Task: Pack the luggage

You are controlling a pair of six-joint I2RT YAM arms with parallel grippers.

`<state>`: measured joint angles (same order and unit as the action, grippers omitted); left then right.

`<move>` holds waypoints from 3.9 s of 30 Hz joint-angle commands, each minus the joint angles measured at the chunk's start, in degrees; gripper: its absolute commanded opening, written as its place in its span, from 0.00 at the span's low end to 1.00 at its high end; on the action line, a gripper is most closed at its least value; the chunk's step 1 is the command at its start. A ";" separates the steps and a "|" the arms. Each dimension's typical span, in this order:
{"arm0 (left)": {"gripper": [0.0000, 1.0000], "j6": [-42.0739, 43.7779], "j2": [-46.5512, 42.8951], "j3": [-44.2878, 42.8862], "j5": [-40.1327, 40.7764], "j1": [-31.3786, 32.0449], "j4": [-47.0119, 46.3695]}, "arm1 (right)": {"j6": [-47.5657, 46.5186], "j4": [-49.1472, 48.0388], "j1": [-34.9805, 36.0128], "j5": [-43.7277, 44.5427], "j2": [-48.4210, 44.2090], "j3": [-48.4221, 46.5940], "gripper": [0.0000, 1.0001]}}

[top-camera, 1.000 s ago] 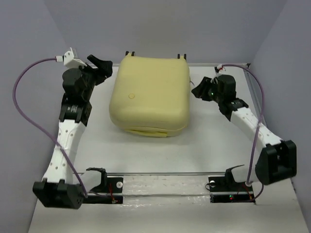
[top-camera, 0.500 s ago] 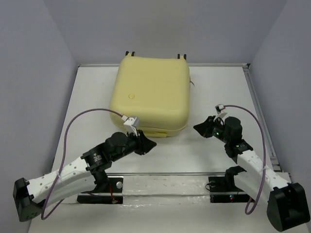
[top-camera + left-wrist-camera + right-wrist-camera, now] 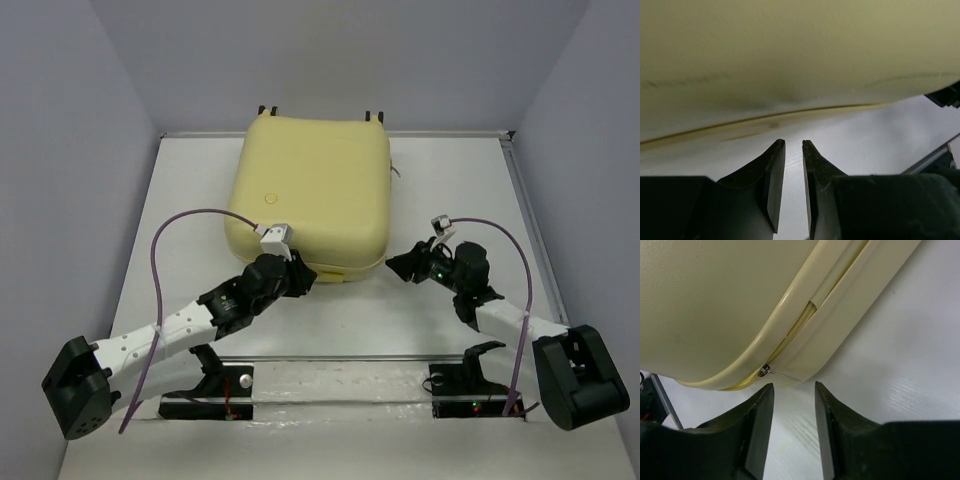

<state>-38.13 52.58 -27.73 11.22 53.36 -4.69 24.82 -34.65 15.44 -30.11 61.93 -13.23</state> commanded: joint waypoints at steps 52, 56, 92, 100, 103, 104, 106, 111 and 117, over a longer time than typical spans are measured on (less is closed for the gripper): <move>0.36 14.31 21.24 -18.50 8.29 4.47 -10.60 | -1.27 18.48 21.20 15.60 -7.35 -3.55 0.07; 0.35 14.40 23.27 -20.96 6.71 1.92 -10.69 | 1.54 19.10 29.10 18.23 -7.18 -3.46 0.07; 0.63 -4.23 4.99 2.68 7.76 0.16 -9.55 | -0.47 15.96 29.49 37.59 -6.39 -2.33 0.32; 0.72 -7.31 -0.02 5.84 10.05 0.16 -8.67 | -4.07 9.87 28.94 35.82 -7.26 -0.39 0.53; 0.71 -7.84 1.03 5.84 7.94 0.25 -10.25 | -6.27 9.26 28.33 36.79 -6.91 -0.91 0.53; 0.70 -7.66 1.73 5.75 6.89 0.86 -10.78 | -6.88 8.64 28.33 36.00 -6.74 -1.00 0.53; 0.68 -6.96 2.70 4.70 6.97 2.00 -11.40 | -8.12 7.59 28.33 36.34 -6.12 -1.44 0.53; 0.67 -5.29 5.34 1.28 5.92 3.24 -11.48 | -11.10 3.30 26.66 35.48 -2.01 -2.85 0.53; 0.66 -3.62 9.20 -2.59 5.04 4.47 -12.27 | -14.01 1.61 26.66 33.36 2.58 -6.54 0.50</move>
<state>-43.55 60.31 -25.82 15.70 56.69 -12.97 14.33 -26.70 42.30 5.26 63.07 -15.86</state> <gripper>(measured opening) 0.665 0.513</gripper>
